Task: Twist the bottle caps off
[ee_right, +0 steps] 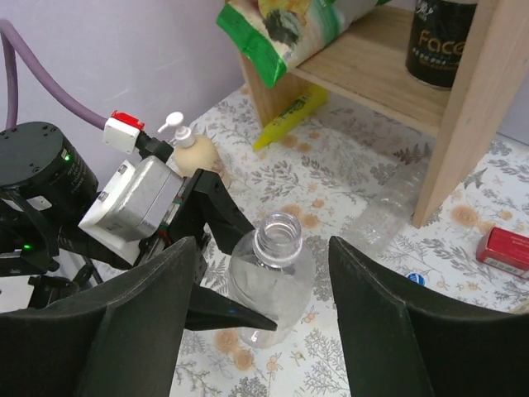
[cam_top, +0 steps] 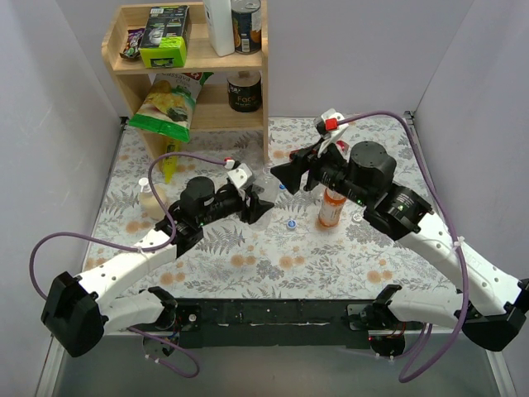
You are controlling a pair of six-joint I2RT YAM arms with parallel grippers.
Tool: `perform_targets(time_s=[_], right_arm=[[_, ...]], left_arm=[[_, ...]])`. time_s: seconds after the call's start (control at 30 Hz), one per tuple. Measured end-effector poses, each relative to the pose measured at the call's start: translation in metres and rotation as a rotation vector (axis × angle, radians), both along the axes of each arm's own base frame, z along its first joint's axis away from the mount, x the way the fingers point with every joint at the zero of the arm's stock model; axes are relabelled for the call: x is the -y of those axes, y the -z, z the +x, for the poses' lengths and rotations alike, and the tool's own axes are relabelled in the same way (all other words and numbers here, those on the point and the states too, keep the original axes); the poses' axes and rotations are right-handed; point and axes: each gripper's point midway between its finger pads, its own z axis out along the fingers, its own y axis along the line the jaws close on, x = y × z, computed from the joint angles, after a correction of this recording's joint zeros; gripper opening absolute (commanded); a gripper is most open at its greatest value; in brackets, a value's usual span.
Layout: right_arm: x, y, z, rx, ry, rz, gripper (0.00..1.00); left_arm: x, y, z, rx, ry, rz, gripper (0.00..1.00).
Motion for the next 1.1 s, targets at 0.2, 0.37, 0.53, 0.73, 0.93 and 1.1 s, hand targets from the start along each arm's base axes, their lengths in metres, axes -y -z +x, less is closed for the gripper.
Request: perform_targets(time_s=[0.2, 0.37, 0.53, 0.73, 0.93, 1.1], right_arm=[[-0.019, 0.031, -0.001, -0.080, -0.072, -0.062, 0.69], [-0.025, 0.054, -0.001, -0.134, -0.091, -0.112, 0.67], [-0.024, 0.062, -0.001, -0.147, -0.089, -0.122, 0.67], [-0.024, 0.077, -0.001, -0.168, -0.088, -0.145, 0.44], [-0.022, 0.083, 0.005, -0.172, -0.073, -0.137, 0.01], [-0.007, 0.081, 0.015, -0.135, 0.002, -0.154, 0.01]], left_arm=[[0.015, 0.010, -0.016, -0.013, 0.069, 0.026, 0.44], [0.017, 0.017, -0.020, -0.029, 0.082, 0.044, 0.44], [0.019, 0.016, -0.022, -0.027, 0.088, 0.045, 0.45], [0.021, 0.016, -0.024, -0.025, 0.094, 0.043, 0.45], [0.020, 0.019, -0.024, -0.033, 0.089, 0.049, 0.98], [0.021, 0.017, -0.024, -0.054, 0.075, 0.033, 0.98]])
